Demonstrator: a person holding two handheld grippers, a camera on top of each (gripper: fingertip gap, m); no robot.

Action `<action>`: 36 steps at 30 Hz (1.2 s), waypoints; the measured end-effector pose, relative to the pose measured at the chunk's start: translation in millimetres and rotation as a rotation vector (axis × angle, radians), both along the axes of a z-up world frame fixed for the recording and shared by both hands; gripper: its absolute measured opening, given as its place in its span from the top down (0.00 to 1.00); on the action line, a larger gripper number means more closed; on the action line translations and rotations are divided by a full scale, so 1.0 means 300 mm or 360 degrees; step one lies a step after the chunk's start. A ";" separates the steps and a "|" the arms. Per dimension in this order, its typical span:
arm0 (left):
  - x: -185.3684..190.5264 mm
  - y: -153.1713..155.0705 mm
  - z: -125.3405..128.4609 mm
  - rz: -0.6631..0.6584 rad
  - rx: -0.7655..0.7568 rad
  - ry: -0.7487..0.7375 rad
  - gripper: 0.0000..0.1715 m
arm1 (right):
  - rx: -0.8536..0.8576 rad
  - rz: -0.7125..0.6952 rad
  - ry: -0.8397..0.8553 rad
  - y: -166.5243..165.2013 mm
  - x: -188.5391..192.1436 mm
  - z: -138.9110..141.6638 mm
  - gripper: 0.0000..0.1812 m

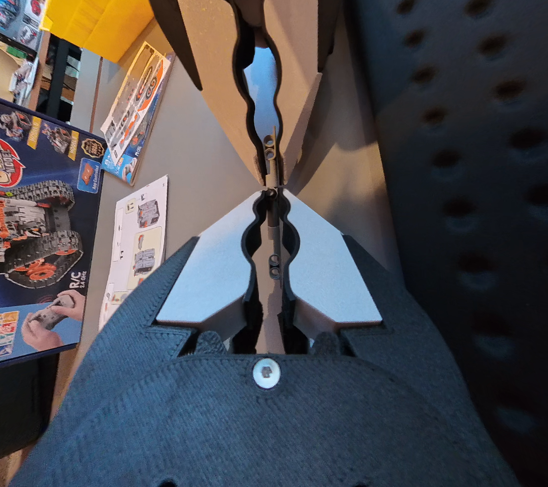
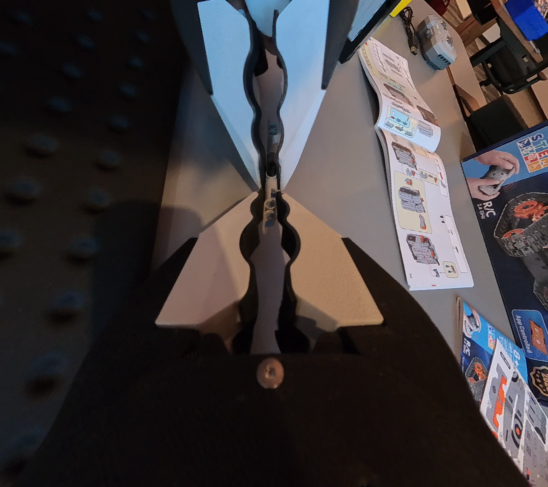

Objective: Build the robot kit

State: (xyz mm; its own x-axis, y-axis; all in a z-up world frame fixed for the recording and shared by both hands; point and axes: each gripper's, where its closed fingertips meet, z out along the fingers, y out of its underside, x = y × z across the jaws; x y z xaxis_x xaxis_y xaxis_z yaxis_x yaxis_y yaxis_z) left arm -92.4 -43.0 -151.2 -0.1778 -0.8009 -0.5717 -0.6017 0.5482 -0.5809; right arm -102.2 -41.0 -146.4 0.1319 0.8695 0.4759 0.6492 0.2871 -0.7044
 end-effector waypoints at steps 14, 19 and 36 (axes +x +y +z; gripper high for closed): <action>-0.005 -0.021 0.004 -0.0039 -0.0026 -0.0016 0.96 | -0.0087 0.0008 0.0084 -0.021 -0.006 0.014 0.97; -0.009 -0.034 0.002 -0.0056 -0.0075 -0.0019 0.96 | -0.0086 0.0042 0.0081 -0.033 -0.008 0.011 0.97; -0.084 0.072 0.112 0.0089 -0.0044 -0.0237 0.97 | -0.0121 -0.0271 0.0135 0.077 0.209 0.016 0.97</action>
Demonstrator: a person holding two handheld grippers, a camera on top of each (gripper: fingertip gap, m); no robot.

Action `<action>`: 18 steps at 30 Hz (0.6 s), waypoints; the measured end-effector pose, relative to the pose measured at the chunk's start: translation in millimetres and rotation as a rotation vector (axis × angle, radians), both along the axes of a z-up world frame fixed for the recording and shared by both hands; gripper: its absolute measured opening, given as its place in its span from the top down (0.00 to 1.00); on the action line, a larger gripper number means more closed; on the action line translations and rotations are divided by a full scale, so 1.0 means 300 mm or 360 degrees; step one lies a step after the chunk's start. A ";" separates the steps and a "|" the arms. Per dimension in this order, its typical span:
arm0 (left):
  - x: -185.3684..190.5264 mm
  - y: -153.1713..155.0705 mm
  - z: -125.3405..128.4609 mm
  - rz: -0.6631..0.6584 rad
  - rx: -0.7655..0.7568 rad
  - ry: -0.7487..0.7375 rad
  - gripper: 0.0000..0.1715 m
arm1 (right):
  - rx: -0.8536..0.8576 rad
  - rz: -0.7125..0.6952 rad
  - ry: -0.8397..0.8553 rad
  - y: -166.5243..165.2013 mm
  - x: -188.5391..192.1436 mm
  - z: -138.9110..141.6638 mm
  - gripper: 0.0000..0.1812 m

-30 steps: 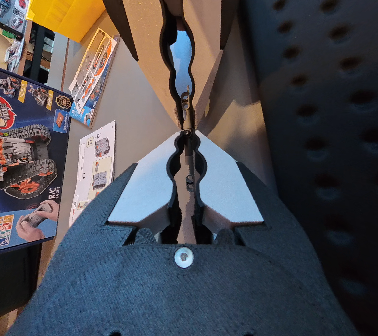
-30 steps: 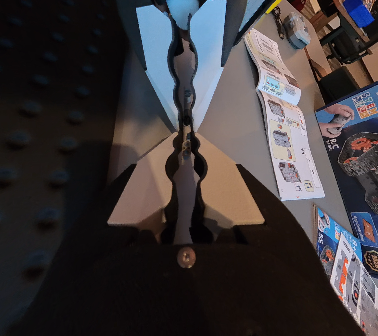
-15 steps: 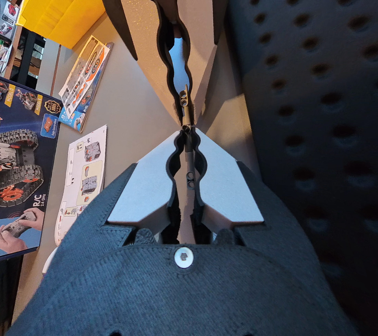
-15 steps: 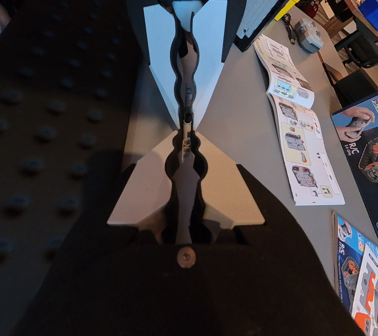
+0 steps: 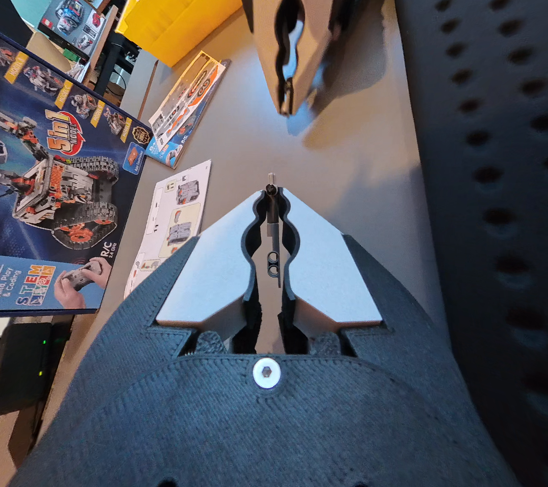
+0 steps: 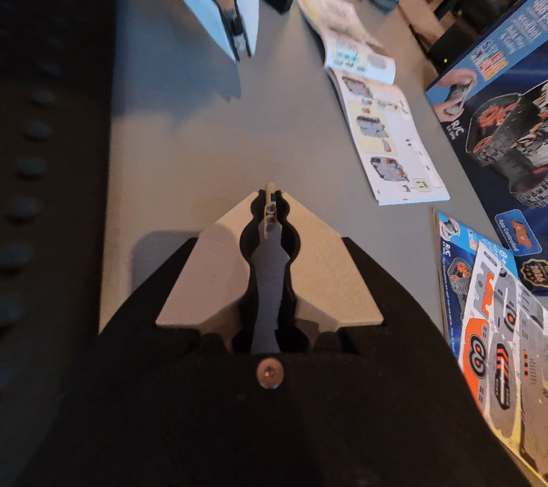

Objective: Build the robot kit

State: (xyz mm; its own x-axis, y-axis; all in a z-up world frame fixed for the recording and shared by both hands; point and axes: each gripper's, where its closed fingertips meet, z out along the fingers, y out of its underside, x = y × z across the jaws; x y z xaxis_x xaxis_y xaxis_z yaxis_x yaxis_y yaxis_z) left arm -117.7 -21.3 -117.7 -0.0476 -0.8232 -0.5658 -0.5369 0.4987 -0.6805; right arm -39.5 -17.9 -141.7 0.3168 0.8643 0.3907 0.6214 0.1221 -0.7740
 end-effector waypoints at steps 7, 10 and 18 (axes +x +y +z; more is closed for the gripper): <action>0.042 -0.007 0.136 0.0040 -0.0457 -0.0346 0.97 | 0.0022 0.0060 -0.0009 -0.015 -0.052 0.002 0.86; 0.063 -0.014 0.195 -0.0004 -0.0893 -0.0476 0.97 | -0.0086 0.0060 0.0309 -0.019 -0.103 0.113 0.82; 0.077 -0.043 0.165 -0.0051 -0.1106 -0.0259 0.97 | -0.0649 0.0308 0.1035 -0.051 -0.198 0.340 0.92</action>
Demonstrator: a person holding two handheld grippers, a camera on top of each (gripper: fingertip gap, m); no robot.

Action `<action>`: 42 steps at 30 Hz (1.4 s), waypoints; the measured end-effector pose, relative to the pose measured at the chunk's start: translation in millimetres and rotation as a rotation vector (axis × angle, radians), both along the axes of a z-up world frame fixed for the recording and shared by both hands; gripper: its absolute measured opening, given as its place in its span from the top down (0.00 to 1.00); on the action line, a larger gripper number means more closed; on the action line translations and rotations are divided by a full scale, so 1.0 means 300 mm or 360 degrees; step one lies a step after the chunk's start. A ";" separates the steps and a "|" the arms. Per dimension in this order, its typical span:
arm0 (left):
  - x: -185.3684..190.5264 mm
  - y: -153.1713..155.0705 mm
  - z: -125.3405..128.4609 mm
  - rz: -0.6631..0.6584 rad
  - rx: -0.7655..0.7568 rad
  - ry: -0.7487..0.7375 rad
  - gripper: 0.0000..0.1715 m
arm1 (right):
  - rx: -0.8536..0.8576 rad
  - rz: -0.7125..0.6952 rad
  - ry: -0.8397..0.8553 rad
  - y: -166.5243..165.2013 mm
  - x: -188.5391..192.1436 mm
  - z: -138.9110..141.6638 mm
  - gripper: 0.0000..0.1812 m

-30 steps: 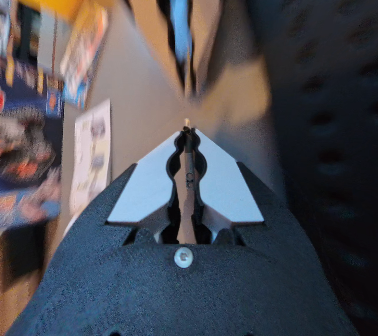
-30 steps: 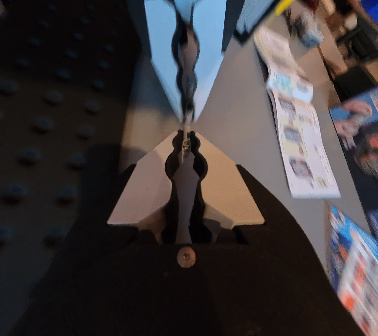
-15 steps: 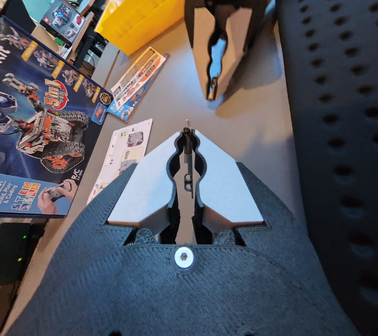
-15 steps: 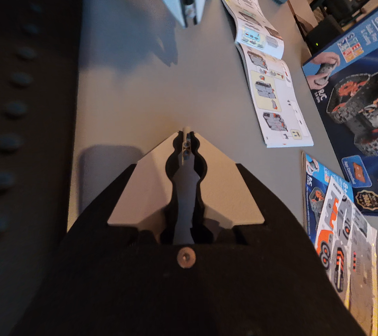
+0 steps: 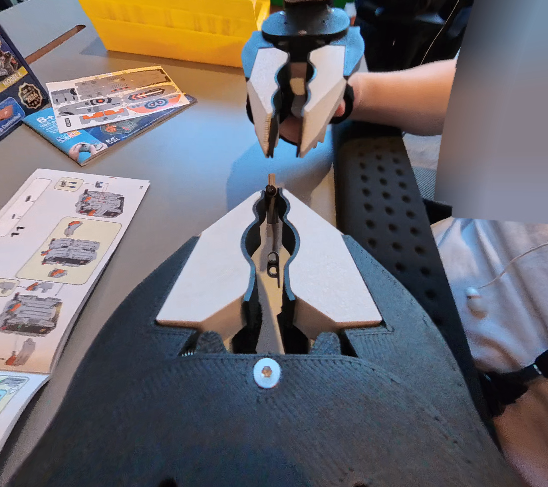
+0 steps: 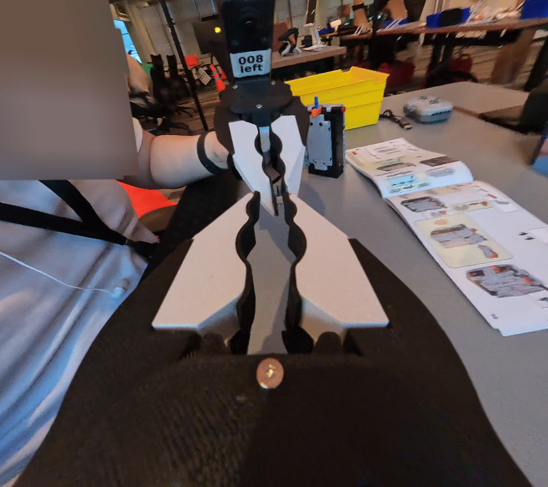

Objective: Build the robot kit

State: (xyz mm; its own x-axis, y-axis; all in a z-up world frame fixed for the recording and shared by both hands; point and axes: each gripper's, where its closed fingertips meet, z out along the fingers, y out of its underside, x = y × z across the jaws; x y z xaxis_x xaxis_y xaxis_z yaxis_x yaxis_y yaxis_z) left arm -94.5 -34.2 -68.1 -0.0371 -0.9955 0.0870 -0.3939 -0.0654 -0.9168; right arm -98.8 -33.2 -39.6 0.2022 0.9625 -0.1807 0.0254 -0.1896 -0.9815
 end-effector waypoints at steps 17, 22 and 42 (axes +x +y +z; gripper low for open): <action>0.003 -0.021 -0.024 -0.0056 -0.0039 0.0023 0.90 | -0.0032 0.0056 -0.0127 -0.017 -0.023 -0.064 0.99; -0.083 0.021 -0.026 0.0051 -0.0043 -0.0002 0.83 | -0.0122 -0.0003 0.0047 -0.002 0.044 -0.027 0.99; -0.046 -0.032 -0.105 -0.0036 0.0211 0.0168 0.78 | -0.0013 -0.0029 0.0146 -0.008 0.065 -0.007 0.99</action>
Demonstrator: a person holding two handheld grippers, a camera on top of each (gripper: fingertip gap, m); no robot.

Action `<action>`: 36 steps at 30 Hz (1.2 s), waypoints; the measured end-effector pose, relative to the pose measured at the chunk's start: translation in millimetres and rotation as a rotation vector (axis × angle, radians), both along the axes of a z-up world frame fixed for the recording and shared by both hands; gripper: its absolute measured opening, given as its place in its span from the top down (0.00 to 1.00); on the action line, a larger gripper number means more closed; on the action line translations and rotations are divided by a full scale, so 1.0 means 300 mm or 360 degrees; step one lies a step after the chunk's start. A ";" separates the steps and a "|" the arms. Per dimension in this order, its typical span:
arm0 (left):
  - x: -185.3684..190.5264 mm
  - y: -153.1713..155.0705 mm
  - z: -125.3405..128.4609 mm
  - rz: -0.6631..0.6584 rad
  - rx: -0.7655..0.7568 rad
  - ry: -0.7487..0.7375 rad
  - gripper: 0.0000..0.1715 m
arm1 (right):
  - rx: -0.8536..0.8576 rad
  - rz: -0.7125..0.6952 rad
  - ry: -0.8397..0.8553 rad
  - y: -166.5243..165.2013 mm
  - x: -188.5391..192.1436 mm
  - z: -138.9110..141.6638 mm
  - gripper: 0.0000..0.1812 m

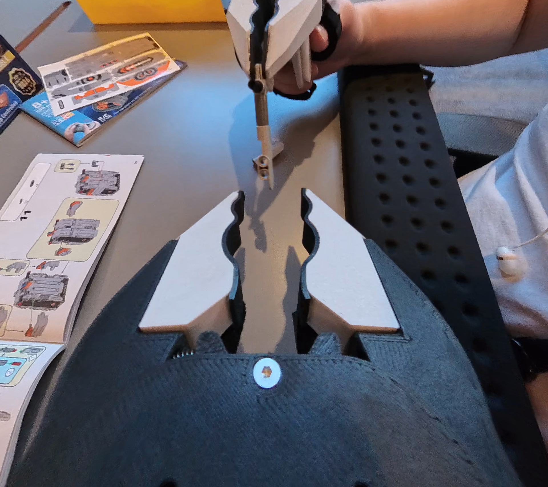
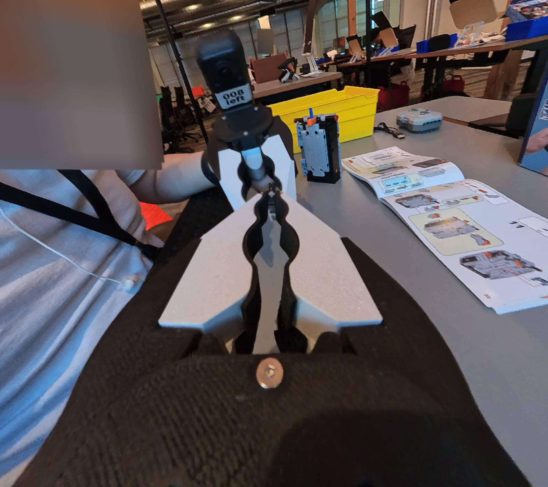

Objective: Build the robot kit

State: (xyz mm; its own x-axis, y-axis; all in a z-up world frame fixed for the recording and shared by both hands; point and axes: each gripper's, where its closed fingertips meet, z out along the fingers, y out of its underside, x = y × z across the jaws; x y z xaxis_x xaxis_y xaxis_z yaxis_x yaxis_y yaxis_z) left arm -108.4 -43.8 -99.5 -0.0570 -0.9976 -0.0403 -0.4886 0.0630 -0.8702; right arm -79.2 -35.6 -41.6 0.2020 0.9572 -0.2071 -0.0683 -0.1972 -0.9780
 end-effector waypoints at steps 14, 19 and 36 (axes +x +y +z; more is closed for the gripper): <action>-0.021 0.021 -0.036 0.0050 0.0048 0.0192 0.97 | 0.0222 0.0033 -0.0479 -0.023 -0.042 -0.106 0.83; -0.038 0.035 -0.092 0.0053 0.0225 0.0388 0.97 | 0.0368 0.0038 -0.0792 -0.006 -0.107 -0.191 0.79; -0.043 -0.006 -0.130 -0.0053 0.0215 0.0427 0.97 | 0.0358 0.0164 -0.0875 -0.029 -0.135 -0.254 0.97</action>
State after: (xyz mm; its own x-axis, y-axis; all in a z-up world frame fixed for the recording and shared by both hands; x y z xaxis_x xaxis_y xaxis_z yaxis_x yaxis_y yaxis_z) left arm -121.2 -45.7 -138.5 -0.1158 -0.9816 -0.1516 -0.6955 0.1891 -0.6932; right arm -119.6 -44.4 -117.8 0.1257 0.9858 0.1113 0.4678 0.0400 -0.8830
